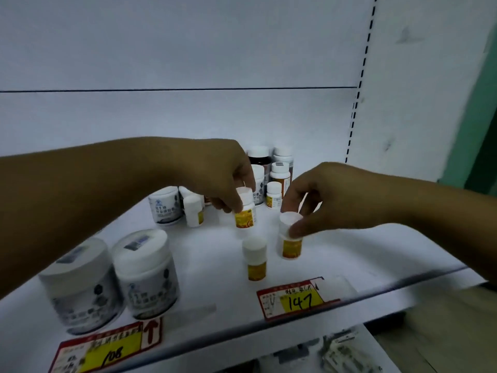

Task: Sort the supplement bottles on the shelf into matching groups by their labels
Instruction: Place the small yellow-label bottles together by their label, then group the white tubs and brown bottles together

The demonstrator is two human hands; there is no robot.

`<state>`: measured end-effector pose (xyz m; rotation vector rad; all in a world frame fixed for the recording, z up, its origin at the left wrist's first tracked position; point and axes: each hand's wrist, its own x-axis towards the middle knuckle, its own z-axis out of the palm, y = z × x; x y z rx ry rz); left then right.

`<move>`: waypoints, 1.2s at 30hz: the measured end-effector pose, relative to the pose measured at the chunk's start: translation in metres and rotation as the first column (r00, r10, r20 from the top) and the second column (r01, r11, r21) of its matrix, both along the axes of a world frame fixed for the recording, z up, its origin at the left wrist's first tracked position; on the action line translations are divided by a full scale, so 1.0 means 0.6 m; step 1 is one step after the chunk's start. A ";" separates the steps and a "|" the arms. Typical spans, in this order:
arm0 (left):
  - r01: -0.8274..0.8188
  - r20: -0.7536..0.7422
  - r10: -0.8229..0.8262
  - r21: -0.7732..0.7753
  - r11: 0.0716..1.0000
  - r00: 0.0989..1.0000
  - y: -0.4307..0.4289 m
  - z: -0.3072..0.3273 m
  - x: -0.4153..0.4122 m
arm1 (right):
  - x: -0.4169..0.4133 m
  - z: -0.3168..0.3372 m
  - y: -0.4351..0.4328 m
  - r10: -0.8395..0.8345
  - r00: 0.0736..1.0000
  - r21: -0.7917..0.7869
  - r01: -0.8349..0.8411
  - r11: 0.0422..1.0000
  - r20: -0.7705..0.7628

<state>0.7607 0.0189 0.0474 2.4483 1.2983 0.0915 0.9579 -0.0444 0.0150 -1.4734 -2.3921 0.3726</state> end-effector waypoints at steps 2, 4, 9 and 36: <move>0.020 -0.106 -0.020 -0.005 1.000 0.994 0.008 -0.013 0.011 | -0.005 -0.018 0.003 0.034 0.998 -0.039 -0.032 0.999 0.052; 0.054 -0.206 -0.052 0.004 0.999 0.977 0.012 -0.026 0.020 | -0.009 -0.030 0.006 0.062 0.995 -0.078 -0.056 0.995 0.074; 0.070 -0.301 -0.096 -0.099 0.993 0.949 0.013 -0.052 0.037 | -0.013 -0.044 0.010 0.119 0.989 -0.105 -0.110 0.988 0.083; -0.334 -0.397 0.378 0.178 0.926 0.836 0.081 0.026 -0.481 | -0.478 0.030 0.217 0.245 0.921 0.220 -0.318 0.922 0.304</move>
